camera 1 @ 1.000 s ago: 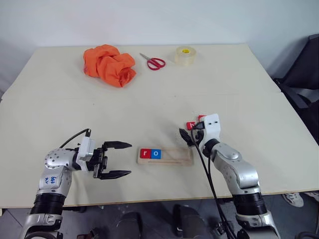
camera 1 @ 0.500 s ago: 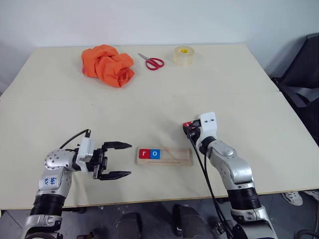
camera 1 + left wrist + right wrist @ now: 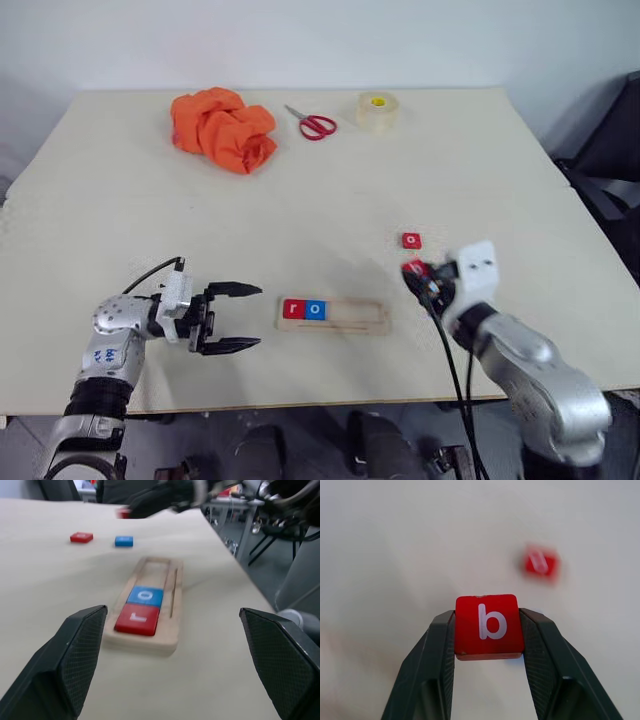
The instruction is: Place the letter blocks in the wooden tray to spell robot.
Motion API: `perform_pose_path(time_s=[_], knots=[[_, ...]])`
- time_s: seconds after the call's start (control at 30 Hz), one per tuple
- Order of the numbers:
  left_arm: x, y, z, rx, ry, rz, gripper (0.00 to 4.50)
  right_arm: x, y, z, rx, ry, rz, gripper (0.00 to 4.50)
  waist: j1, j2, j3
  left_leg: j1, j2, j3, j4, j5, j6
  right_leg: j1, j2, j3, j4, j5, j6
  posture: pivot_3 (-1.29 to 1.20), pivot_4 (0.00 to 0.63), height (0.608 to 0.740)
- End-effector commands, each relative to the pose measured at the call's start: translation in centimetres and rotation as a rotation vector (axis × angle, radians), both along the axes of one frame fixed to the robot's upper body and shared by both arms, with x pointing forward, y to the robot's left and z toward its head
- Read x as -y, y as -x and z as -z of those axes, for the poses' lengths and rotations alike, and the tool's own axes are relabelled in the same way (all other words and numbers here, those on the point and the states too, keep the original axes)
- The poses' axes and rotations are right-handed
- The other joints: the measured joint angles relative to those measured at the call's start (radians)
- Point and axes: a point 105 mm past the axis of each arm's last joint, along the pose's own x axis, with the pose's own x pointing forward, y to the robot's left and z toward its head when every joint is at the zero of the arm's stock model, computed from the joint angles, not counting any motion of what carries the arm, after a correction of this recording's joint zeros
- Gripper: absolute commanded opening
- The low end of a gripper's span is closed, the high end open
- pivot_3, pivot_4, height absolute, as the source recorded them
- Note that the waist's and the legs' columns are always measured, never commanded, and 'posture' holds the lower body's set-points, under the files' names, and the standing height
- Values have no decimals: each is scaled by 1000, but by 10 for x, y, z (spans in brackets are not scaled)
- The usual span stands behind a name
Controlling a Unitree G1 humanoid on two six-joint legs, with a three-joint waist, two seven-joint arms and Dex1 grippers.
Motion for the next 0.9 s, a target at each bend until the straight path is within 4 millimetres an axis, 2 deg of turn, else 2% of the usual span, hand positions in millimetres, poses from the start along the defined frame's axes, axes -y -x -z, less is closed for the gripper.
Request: perform_pose_path(time_s=[0.03, 0.17, 0.4, 0.47, 0.53, 0.7, 0.9], knots=[[5, 7, -5, 35, -5, 129, 4500, 3, 12, -8, 20, -6, 66, 1477, -7, 0, 0, 0, 0, 0, 0, 0, 0, 0, 0, 0, 0, 0, 1, 0, 150, 740], [9, 5, -5, 38, 0, 144, 4500, 5, 15, 5, -31, -22, 139, 1477, -6, 0, 0, 2, 0, 0, -1, 0, 0, 1, 0, 0, 0, 0, 0, 0, 150, 740], [11, 4, -5, 44, 4, 153, 4500, 6, 13, 12, -49, -28, 174, 1477, -4, -1, 0, 2, 0, 0, -3, 0, 0, 1, 0, 0, -3, 0, 0, 0, 150, 740], [12, 4, -6, 45, 7, 157, 4500, 8, 12, 10, -39, -22, 175, 2232, -4, -1, 0, 2, 0, 0, -4, 0, 0, 1, 0, 0, -3, 0, 0, 0, 150, 740], [13, 5, -6, 45, 10, 162, 4500, 6, 12, 6, -24, -12, 150, 2753, -4, -1, 0, 2, 0, 0, -4, 0, 0, 1, 0, 0, -4, 0, 0, 0, 150, 740], [13, 9, -6, 43, 15, 171, 4500, 3, 14, -4, 1, 13, 51, 4427, -4, -1, 0, 2, 0, 0, -5, 0, 0, 1, 1, 0, -4, 0, 0, 0, 150, 740], [9, 17, -5, 34, 18, 174, 4500, 0, 15, -24, 35, 154, -236, 4472, -3, -1, 0, 2, 0, 0, -5, 0, 0, 1, 1, 0, -5, 0, 0, 0, 150, 740]])
